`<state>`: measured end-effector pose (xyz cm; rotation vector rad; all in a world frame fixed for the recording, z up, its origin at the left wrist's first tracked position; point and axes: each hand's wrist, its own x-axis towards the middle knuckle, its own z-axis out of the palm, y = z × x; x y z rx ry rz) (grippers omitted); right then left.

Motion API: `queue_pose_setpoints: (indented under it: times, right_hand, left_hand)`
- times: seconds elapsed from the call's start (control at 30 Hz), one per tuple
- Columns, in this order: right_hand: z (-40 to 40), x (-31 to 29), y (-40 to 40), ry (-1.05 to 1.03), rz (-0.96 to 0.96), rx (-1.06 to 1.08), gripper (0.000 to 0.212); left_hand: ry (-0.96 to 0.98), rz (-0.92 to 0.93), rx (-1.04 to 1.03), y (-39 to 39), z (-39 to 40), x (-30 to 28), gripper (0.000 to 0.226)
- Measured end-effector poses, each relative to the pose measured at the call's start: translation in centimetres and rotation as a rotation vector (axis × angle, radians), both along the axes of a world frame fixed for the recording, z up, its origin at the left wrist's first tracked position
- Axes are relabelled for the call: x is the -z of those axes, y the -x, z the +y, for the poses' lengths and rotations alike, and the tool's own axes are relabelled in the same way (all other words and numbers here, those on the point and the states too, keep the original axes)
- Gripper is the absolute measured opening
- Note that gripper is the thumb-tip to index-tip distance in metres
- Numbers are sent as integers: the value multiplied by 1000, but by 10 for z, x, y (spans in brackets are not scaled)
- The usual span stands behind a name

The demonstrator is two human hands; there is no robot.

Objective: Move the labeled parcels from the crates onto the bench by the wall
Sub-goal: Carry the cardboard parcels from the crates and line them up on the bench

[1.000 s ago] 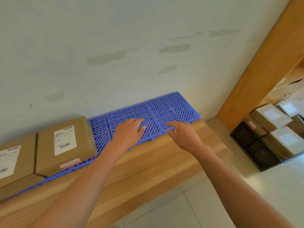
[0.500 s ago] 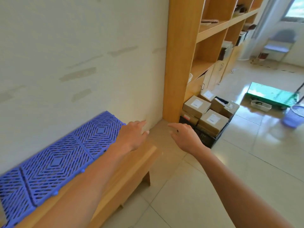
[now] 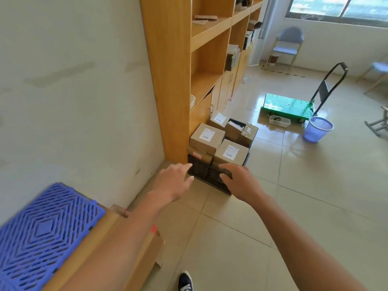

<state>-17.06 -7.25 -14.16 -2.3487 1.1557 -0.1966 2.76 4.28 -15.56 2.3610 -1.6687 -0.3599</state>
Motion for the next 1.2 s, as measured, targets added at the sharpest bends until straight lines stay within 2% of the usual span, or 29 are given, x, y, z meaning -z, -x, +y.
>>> queue_pose_setpoints:
  times: [0.13,0.4,0.6,0.87,1.2]
  right_hand:
    - [-37,12,-7,-48,5,77,39]
    - [-128,24,-15,-84,2,157,40]
    - [-226,51,-18,-130,-22,164,35]
    - [-367,95,-31,-269,23,150,42]
    - [-467,151,-85,-421,84,157,47]
  left_hand:
    - [-73,-9,85,-12,-59,14,54]
    - [-56,17,132,-34,-166,23,53]
    - [-80,10,151,-36,-269,36,49]
    - [-181,51,80,-42,-392,53,50]
    - [-212,179,-50,-105,-483,113,50]
